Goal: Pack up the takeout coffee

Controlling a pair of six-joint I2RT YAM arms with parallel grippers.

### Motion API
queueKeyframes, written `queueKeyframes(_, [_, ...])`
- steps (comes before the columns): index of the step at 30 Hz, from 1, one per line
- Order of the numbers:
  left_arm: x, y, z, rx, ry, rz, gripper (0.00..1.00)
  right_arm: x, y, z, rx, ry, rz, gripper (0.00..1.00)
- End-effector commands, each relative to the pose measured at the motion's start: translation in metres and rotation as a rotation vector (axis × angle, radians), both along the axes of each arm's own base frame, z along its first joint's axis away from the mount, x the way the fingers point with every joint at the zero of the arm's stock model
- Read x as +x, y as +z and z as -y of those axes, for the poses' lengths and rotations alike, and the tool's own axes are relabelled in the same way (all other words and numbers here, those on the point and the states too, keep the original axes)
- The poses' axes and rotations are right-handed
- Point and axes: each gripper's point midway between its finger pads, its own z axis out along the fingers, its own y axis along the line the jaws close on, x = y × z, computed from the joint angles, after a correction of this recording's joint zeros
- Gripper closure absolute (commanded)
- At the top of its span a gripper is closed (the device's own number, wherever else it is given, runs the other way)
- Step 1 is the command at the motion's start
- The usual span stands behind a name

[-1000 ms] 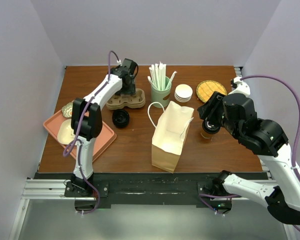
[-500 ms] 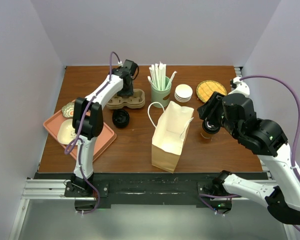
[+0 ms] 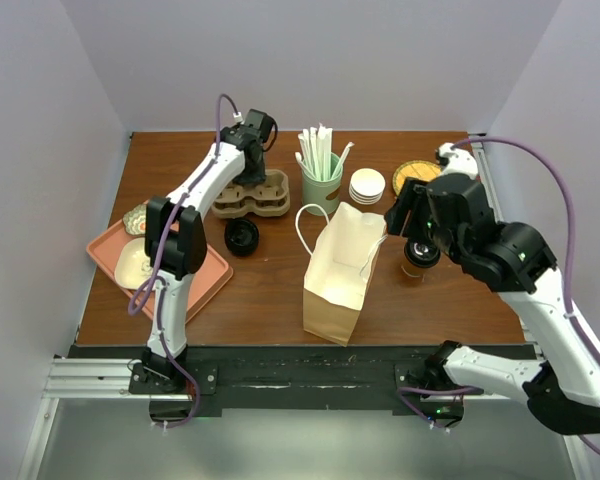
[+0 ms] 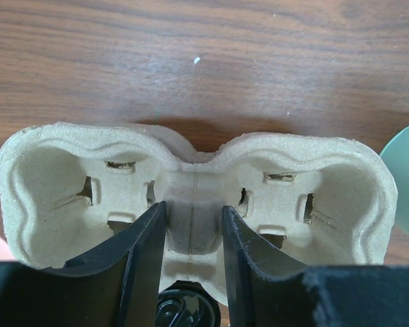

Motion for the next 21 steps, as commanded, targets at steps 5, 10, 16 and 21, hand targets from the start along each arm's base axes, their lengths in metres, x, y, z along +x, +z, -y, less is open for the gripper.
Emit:
queueKeyframes(5, [-0.008,0.105,-0.002,-0.077,0.025,0.175,0.7,-0.01,0.055,-0.041,-0.087,0.428,0.161,0.38])
queueKeyframes(10, [-0.037,0.135,0.0,-0.161,0.01,0.195,0.7,-0.018,0.069,-0.056,-0.086,0.559,0.205,0.39])
queueKeyframes(16, [-0.084,0.136,-0.019,-0.15,0.001,0.179,0.71,-0.008,0.063,-0.089,-0.128,0.74,0.269,0.38])
queueKeyframes(21, [-0.117,0.127,-0.035,-0.113,-0.017,0.151,0.72,0.001,0.066,-0.115,-0.237,0.943,0.458,0.27])
